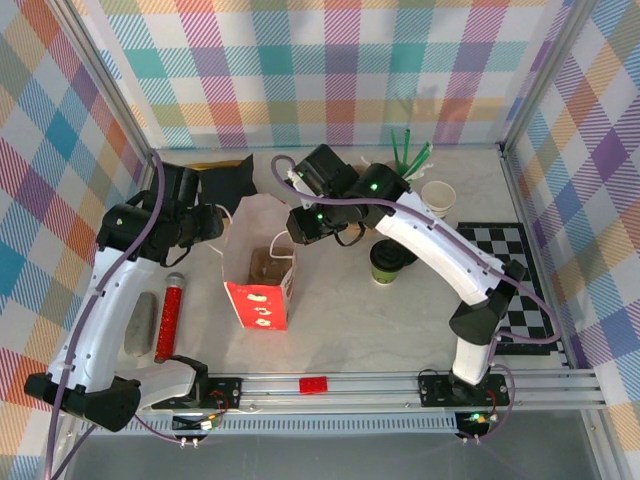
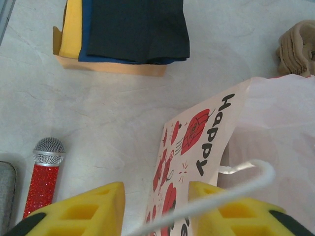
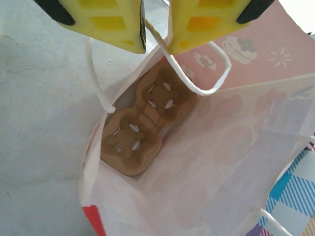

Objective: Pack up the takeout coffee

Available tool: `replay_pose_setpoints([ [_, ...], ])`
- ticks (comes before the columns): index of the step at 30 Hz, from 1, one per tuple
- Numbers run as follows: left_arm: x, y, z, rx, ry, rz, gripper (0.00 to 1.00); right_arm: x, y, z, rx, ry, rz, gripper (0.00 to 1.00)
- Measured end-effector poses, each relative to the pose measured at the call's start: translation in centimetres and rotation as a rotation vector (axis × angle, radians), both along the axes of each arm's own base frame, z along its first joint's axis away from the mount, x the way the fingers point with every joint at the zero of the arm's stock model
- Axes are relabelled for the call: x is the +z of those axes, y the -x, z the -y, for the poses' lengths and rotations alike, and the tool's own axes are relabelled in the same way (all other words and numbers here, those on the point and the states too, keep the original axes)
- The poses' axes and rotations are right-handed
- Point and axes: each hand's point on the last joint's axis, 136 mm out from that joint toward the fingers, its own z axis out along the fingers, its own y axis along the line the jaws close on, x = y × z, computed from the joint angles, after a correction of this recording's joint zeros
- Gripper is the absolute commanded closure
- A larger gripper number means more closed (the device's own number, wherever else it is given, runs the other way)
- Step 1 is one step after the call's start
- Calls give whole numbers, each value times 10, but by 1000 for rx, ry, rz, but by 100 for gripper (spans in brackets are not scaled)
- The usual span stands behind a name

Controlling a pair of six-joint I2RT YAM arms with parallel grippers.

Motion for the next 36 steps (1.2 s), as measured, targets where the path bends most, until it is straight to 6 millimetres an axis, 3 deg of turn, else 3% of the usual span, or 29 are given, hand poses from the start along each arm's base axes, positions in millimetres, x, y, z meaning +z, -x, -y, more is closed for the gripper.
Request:
replay_pose_setpoints([
  [5, -2, 1, 2, -7, 11, -9, 71, 8, 8, -3, 80, -7, 54, 54],
  [11, -3, 1, 3, -10, 17, -11, 71, 11, 13, -6, 178, 10, 113, 50],
  [21, -3, 2, 4, -13, 25, -11, 75, 15, 10, -16, 274, 41, 211, 90],
  [27, -4, 2, 12, -22, 77, -13, 100, 15, 12, -13, 271, 53, 289, 97],
  [36, 1, 10, 32, -30, 252, 15, 100, 74, -9, 37, 91, 12, 502, 100],
])
